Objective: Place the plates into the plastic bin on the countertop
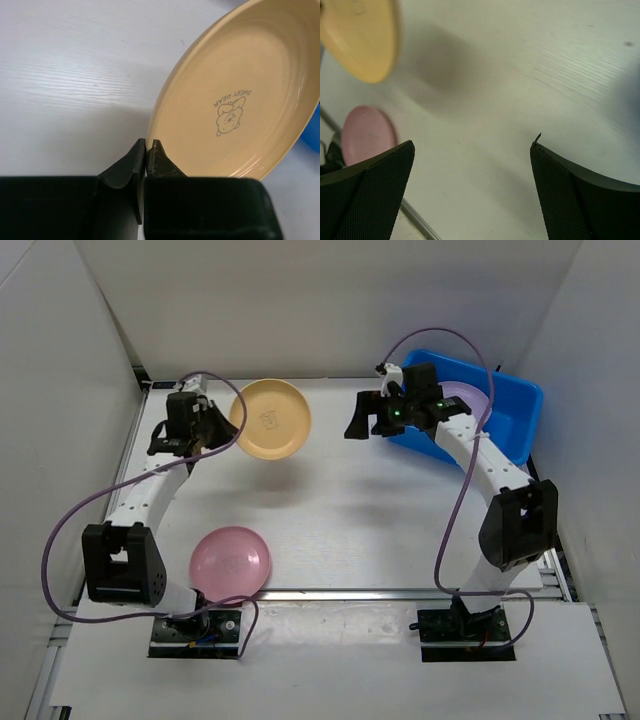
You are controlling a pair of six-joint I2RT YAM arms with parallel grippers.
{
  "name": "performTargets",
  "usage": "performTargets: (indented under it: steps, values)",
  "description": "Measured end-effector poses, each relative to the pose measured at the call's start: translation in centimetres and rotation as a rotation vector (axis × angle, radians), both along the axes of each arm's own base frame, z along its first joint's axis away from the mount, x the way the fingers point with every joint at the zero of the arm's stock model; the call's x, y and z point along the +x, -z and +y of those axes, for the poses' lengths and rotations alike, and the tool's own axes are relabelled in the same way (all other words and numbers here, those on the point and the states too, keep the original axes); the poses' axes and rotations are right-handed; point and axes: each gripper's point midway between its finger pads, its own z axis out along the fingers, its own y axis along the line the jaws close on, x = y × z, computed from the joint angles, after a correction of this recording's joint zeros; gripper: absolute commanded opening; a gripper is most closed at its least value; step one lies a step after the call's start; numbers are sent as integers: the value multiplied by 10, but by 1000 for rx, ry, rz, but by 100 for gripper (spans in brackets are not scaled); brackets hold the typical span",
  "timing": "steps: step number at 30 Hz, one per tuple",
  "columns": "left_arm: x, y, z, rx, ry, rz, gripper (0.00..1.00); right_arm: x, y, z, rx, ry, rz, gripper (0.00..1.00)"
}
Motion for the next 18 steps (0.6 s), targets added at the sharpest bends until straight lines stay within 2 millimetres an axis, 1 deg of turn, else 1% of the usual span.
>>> performTargets:
  steps: [2, 5, 8, 11, 12, 13, 14, 15, 16, 17, 18]
  values:
    - [-1, -7, -22, 3, 61, -25, 10, -10, -3, 20, 47, -78, 3, 99]
    - [-7, -1, -49, 11, 138, -13, 10, -20, -12, 43, 104, -162, -14, 99]
    - [-10, 7, -67, 10, 198, 13, 10, -23, -15, 56, 113, -191, -38, 99]
    - [-13, 8, -82, 7, 248, 22, 10, -22, -6, 65, 100, -198, -33, 98]
    - [-15, 5, -88, 5, 267, 17, 10, -20, 1, 67, 91, -195, -24, 94]
    - [-16, 2, -93, 5, 284, 10, 10, -18, 8, 68, 81, -190, -15, 93]
    - [-16, -2, -99, 3, 303, 0, 10, -15, 15, 68, 73, -183, -3, 89]
    - [-17, -6, -104, 0, 320, -10, 10, -13, 22, 68, 64, -176, 9, 74]
    - [-18, -10, -109, -1, 337, -20, 10, -11, 29, 68, 55, -169, 20, 62]
    - [-18, -12, -113, -1, 352, -30, 10, -10, 33, 68, 51, -167, 26, 17]
    - [-20, -12, -116, 1, 360, -32, 10, -9, 36, 68, 50, -162, 34, 16]
